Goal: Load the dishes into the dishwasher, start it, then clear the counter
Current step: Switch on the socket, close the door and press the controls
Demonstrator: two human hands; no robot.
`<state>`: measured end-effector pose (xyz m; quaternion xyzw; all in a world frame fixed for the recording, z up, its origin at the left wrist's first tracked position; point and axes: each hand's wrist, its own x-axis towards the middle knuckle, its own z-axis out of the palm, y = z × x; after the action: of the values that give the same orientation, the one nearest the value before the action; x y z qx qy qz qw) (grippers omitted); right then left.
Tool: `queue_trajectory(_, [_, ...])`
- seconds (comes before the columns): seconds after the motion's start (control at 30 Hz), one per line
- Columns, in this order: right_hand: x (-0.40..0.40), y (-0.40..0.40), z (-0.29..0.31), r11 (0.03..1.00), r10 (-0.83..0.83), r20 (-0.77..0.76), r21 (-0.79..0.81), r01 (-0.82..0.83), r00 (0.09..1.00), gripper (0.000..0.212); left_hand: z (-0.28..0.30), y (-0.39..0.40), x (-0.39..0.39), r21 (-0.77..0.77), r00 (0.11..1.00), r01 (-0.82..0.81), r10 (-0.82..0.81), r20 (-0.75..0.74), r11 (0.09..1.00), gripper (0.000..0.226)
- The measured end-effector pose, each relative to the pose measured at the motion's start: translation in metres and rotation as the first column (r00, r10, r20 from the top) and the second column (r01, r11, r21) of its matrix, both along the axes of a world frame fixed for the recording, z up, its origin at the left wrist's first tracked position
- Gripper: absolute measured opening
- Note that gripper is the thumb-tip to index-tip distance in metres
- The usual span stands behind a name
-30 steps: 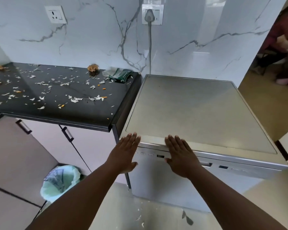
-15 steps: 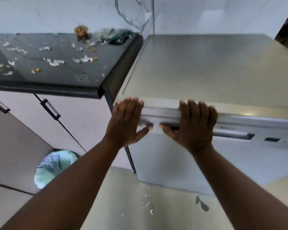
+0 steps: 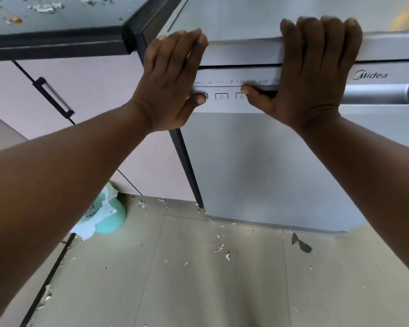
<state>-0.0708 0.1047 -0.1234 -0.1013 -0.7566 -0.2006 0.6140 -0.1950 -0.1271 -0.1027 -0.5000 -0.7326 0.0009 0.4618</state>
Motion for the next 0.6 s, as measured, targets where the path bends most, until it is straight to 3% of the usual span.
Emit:
queue_trajectory(0.33, [-0.004,0.005,-0.003,0.999,0.037,-0.029,0.002,-0.037,0.999,0.080,-0.007,0.017,0.015,0.290,0.980,0.123,-0.161,0.114,0.949,0.068])
queue_trajectory(0.6, [-0.002,0.003,-0.001,0.996,0.086,-0.006,-0.024,-0.086,0.996,0.079,0.008,0.016,0.029,0.274,0.963,0.033,-0.104,0.249,0.961,0.072])
